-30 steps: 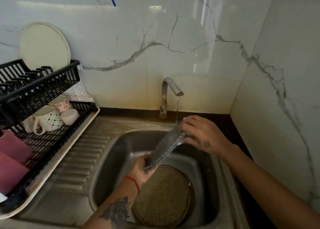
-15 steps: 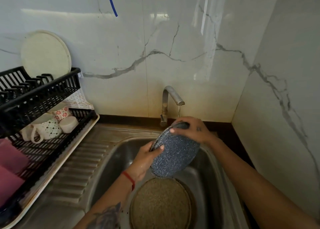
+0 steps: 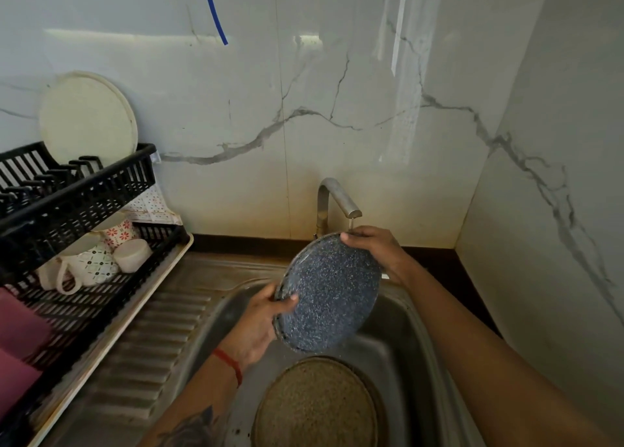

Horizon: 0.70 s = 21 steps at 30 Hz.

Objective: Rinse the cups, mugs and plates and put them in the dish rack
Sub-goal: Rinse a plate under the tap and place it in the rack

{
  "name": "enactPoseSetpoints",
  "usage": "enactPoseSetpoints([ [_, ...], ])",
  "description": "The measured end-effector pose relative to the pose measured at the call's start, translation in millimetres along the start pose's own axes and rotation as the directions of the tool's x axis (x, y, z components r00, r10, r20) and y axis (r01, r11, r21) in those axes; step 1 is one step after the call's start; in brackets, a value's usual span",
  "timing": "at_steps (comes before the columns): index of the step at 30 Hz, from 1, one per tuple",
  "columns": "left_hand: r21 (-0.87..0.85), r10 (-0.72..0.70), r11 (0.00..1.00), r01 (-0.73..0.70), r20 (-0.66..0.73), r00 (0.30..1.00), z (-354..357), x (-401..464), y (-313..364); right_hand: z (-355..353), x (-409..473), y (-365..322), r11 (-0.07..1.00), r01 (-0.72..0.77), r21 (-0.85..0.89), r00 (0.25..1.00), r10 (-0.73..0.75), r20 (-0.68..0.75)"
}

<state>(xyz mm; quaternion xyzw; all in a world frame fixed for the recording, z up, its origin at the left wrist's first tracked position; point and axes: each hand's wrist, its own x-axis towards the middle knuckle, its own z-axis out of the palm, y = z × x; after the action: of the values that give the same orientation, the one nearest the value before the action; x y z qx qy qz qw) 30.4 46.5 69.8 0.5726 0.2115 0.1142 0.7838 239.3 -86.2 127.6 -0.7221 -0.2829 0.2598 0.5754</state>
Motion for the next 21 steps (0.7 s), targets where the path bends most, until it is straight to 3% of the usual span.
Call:
enactPoseSetpoints([
  [2, 0.179, 0.029, 0.983, -0.029, 0.005, 1.0, 4.3, 4.1, 5.3, 12.3, -0.3, -7.8, 0.983, 0.098, -0.156, 0.994, -0.088, 0.07],
  [4, 0.303, 0.073, 0.95, -0.08, 0.036, 0.997, 18.2, 9.2, 12.1, 31.6, -3.1, -14.0, 0.902, 0.237, -0.36, 0.959, -0.157, 0.236],
  [6, 0.336, 0.123, 0.934, -0.117, 0.001, 0.992, 33.1, 14.8, 16.0, 48.6, -5.2, -14.0, 0.799, 0.37, -0.474, 0.911, -0.214, 0.352],
  [8, 0.289, 0.134, 0.95, -0.115, -0.044, 0.99, 38.0, 16.7, 18.2, 47.3, -4.7, -13.4, 0.789, 0.379, -0.483, 0.912, -0.231, 0.339],
  [11, 0.123, 0.087, 0.989, -0.083, -0.028, 0.996, 27.4, 14.3, 17.8, 21.5, -1.3, -8.6, 0.925, 0.186, -0.331, 0.98, -0.148, 0.135],
  [13, 0.021, 0.069, 0.997, -0.068, -0.057, 0.996, 19.0, 11.6, 15.8, 2.4, -0.2, 0.5, 0.99, 0.026, -0.14, 0.999, -0.032, -0.038],
  [16, -0.112, 0.047, 0.992, -0.06, -0.116, 0.992, 15.6, 10.4, 10.7, -10.6, -3.0, 20.0, 0.982, -0.102, 0.156, 0.966, 0.135, -0.22],
  [17, -0.158, 0.025, 0.986, -0.047, -0.136, 0.99, 17.7, 9.5, 8.7, -8.9, -3.7, 25.8, 0.978, -0.125, 0.166, 0.944, 0.169, -0.285],
  [19, -0.211, -0.016, 0.977, -0.022, -0.176, 0.984, 22.3, 8.0, 3.1, 3.1, -4.6, 35.8, 0.985, -0.159, -0.069, 0.905, 0.117, -0.409],
  [21, -0.262, -0.026, 0.965, -0.017, -0.162, 0.986, 25.3, 7.3, -3.8, 23.5, -11.2, 40.6, 0.872, -0.158, -0.463, 0.87, -0.1, -0.484],
])
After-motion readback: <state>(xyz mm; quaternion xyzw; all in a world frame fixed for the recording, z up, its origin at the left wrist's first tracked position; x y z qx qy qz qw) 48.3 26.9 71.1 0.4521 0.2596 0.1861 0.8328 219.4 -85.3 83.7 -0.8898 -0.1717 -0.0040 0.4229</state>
